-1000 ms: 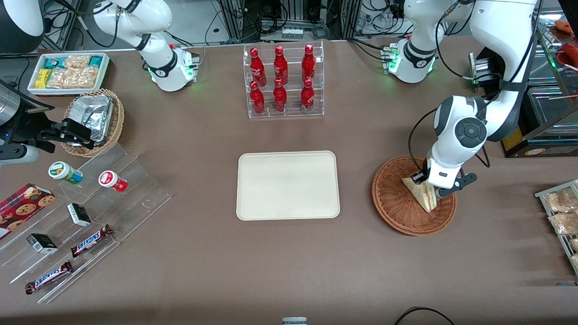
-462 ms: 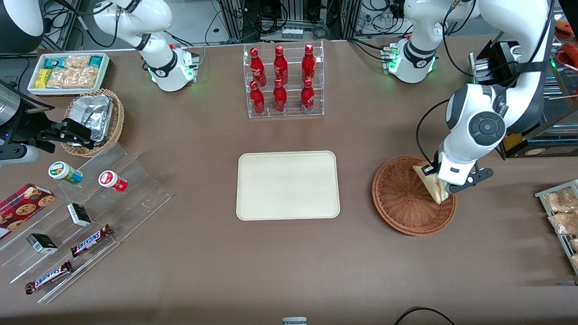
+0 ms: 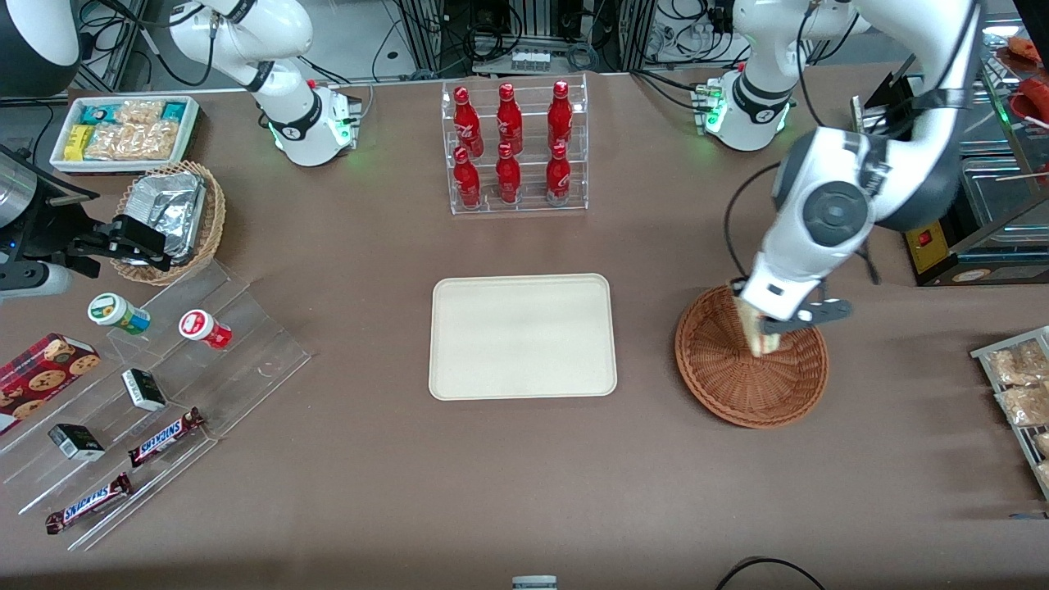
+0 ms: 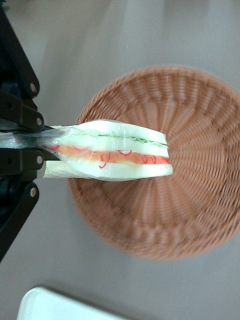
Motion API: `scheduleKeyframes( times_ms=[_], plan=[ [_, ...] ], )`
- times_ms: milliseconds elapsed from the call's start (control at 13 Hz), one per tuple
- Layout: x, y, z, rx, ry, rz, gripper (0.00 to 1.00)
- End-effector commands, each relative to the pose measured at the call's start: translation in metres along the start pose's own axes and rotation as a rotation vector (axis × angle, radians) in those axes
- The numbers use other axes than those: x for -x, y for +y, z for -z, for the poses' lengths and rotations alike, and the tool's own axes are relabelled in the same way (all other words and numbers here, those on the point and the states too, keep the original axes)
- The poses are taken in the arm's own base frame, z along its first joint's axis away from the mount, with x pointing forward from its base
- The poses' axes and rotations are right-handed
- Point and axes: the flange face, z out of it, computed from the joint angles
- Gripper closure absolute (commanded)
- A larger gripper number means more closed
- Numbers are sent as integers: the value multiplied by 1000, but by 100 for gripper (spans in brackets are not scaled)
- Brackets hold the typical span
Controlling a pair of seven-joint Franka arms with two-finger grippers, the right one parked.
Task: Place sandwich from basket to tray
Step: 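Lift the sandwich and carry it toward the beige tray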
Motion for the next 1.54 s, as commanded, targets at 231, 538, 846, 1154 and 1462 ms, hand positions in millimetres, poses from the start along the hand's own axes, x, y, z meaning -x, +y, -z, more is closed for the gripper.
scheduleKeyframes(
  times_ms=[231,538,846,1154,1462],
  plan=[
    [28,93,8,20,7,-122,100],
    [31,166,0,45,7,-92,100],
    [32,206,-6,139,67,-114,100],
    [32,240,-17,225,88,-110,100],
    [40,268,-32,188,129,-121,100]
  ],
)
